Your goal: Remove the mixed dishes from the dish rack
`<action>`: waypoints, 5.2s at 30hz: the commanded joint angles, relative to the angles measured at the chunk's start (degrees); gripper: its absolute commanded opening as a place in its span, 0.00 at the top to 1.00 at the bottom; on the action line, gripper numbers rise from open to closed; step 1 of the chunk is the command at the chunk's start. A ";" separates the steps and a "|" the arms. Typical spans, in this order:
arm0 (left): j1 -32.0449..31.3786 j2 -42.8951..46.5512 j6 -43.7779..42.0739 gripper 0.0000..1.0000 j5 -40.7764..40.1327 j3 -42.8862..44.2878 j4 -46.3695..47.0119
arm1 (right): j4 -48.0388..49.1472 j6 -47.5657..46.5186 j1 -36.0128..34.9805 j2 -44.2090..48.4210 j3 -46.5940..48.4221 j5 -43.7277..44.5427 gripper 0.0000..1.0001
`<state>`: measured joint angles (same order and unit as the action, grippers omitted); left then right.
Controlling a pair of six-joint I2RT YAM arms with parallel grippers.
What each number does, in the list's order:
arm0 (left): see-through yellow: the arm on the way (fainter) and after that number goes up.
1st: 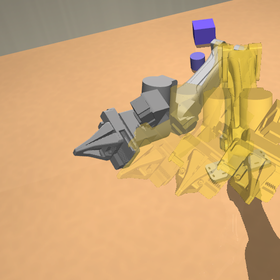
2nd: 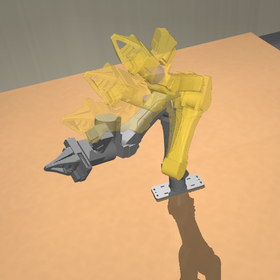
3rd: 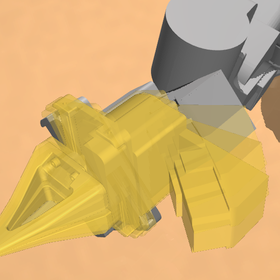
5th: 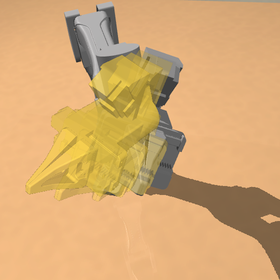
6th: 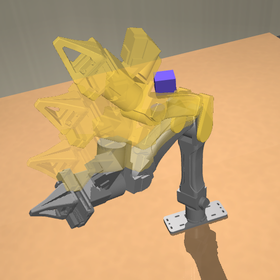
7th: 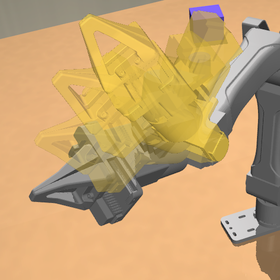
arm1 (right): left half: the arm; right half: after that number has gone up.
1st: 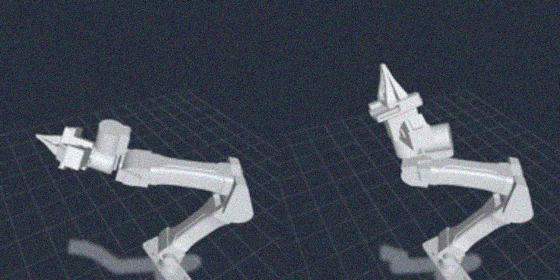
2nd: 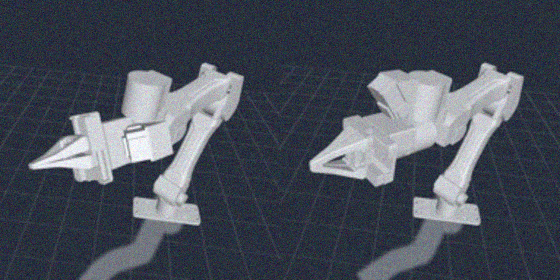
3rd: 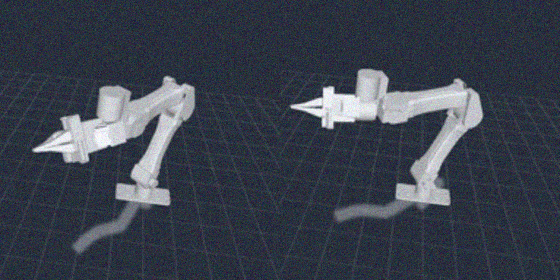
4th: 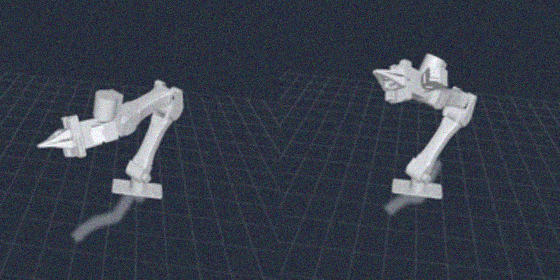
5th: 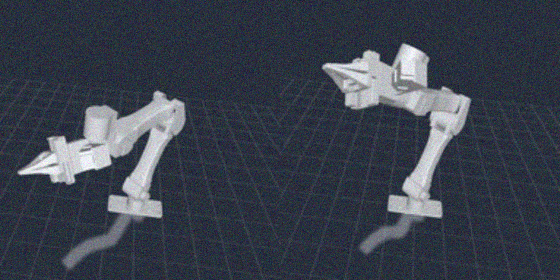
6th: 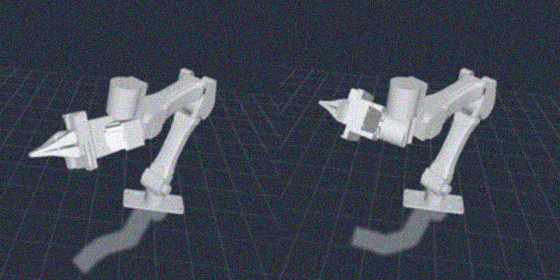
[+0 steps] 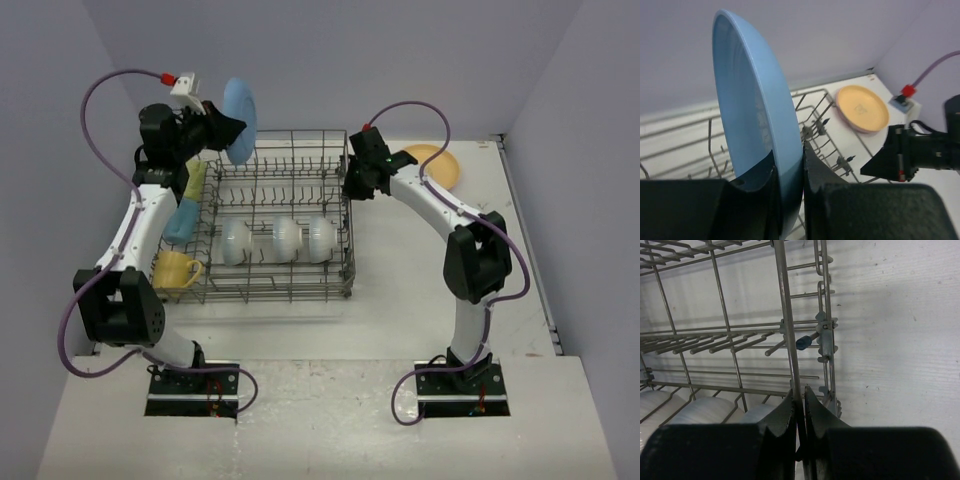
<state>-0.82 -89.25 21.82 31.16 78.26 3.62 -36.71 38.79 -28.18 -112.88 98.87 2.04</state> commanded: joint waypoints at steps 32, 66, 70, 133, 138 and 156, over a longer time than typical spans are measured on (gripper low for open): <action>-28.53 18.42 -102.51 1.00 -1.88 -10.58 -28.49 | -14.26 -0.98 9.29 11.91 15.91 -31.75 0.01; -30.56 19.47 -57.10 0.00 -9.97 -11.37 3.20 | 4.45 3.84 22.18 12.60 1.06 -21.04 1.00; -29.15 16.93 -40.30 0.00 -14.18 -11.72 6.48 | 7.53 6.21 27.92 9.00 -0.61 -15.41 1.00; -26.77 17.71 6.38 0.00 -8.65 -27.37 -10.03 | 2.69 -1.61 -0.11 13.38 -11.31 0.24 0.10; -29.15 17.18 8.32 0.00 -12.43 -28.25 -9.95 | 2.70 0.59 -1.87 14.36 -15.11 0.51 0.27; -31.00 6.21 9.90 0.00 -7.69 -25.96 -1.42 | 5.42 4.89 -2.31 15.06 -21.70 -0.37 1.00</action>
<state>-32.18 -80.66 31.18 23.33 50.43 -2.96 -29.28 41.41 -31.11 -98.91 78.91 0.43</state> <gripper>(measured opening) 0.999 0.118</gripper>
